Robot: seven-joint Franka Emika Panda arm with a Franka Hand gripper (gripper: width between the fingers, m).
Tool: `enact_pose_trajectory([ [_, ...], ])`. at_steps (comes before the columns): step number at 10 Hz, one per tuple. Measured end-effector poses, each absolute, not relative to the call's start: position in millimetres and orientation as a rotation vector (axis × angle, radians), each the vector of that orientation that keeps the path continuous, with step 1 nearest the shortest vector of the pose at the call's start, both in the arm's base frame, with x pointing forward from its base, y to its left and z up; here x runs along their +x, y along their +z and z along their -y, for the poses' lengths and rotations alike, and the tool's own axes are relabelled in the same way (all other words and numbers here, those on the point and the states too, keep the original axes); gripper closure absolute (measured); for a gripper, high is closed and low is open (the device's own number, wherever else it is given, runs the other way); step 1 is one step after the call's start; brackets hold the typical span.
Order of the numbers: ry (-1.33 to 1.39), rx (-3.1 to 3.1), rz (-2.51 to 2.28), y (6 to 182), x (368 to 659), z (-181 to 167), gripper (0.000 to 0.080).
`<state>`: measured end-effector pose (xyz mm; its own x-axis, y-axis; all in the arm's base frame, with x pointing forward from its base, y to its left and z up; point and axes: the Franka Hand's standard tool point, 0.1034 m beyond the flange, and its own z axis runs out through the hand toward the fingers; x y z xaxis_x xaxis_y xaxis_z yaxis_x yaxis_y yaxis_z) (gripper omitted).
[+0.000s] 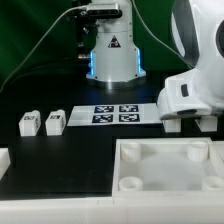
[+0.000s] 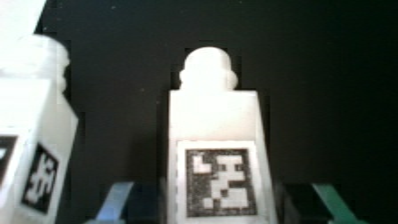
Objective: Assemble one leg
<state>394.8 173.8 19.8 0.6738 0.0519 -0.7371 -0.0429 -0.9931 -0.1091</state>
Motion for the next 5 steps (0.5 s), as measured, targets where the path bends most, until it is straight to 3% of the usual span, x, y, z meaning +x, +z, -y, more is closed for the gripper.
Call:
enact_pose_trajectory([
  [4, 1.114, -2.762, 0.122, 85.5, 448, -159, 0.0509],
  [5, 0.933, -2.816, 0.130, 99.7, 468, -155, 0.0509],
])
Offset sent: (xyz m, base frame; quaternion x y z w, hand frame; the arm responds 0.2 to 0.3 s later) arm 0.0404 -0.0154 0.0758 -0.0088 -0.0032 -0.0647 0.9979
